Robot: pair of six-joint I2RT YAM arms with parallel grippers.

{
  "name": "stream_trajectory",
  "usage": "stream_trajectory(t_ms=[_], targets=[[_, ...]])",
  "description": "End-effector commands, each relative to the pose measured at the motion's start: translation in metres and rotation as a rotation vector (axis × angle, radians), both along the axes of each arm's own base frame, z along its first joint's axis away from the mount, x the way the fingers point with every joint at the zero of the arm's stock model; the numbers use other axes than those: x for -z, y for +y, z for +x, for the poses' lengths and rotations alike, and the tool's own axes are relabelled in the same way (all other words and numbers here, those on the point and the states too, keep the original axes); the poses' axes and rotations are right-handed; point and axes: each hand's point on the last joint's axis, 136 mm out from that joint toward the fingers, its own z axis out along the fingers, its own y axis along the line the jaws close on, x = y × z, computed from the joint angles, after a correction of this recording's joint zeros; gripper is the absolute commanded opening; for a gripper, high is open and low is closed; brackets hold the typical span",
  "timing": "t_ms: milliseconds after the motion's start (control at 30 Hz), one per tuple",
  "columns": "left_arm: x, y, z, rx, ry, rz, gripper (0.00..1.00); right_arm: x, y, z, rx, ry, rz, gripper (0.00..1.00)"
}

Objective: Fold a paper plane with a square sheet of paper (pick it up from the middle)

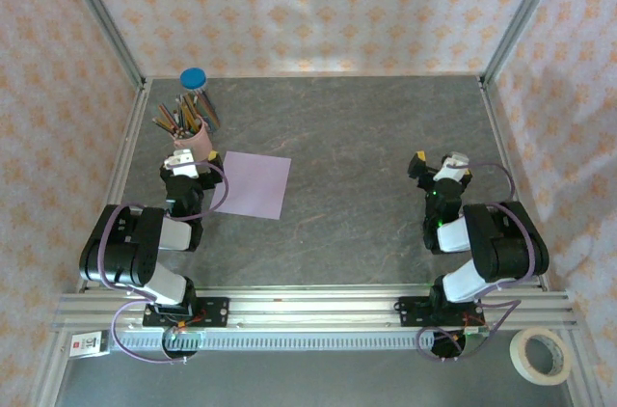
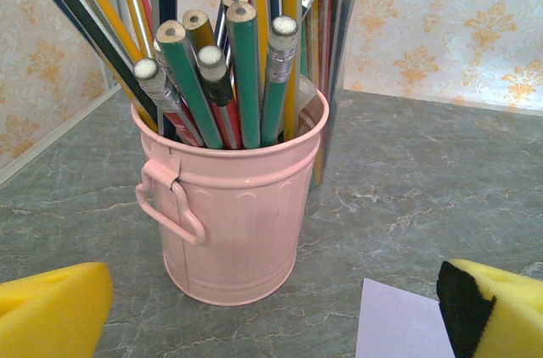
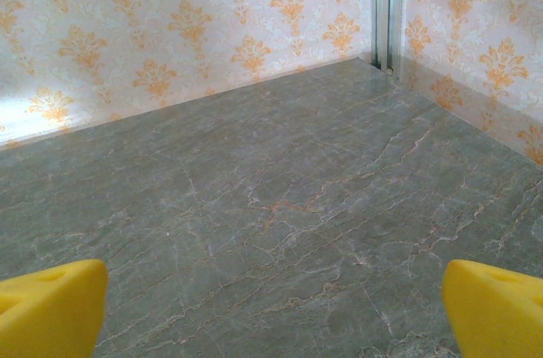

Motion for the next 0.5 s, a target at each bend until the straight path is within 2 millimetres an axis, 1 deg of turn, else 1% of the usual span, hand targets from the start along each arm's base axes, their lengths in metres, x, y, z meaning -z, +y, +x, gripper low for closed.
stream_trajectory(t_ms=[0,133,200,300,367,433,467], targets=[[-0.008,0.002,0.003,-0.009,-0.027,0.021,0.99,-0.007,-0.003,0.004,0.013,-0.025,0.008,0.99],[-0.012,0.003,0.002,-0.024,-0.040,0.019,0.99,-0.010,-0.003,0.004,0.010,-0.035,0.005,1.00],[-0.018,0.010,0.000,-0.065,-0.049,0.008,0.99,-0.018,0.001,0.007,-0.003,-0.038,-0.008,0.99],[-0.027,0.020,0.001,-0.129,-0.012,-0.012,0.99,-0.032,0.008,0.018,-0.019,0.024,-0.029,1.00],[-0.035,0.026,0.003,-0.180,0.020,-0.063,0.99,-0.046,0.012,0.028,-0.007,0.058,0.031,0.99],[-0.045,0.027,0.005,-0.207,0.023,-0.149,0.99,-0.054,0.020,0.035,-0.009,0.103,0.120,1.00],[-0.050,0.025,0.007,-0.205,0.026,-0.206,0.99,-0.054,0.025,0.038,-0.008,0.140,0.180,0.99]])
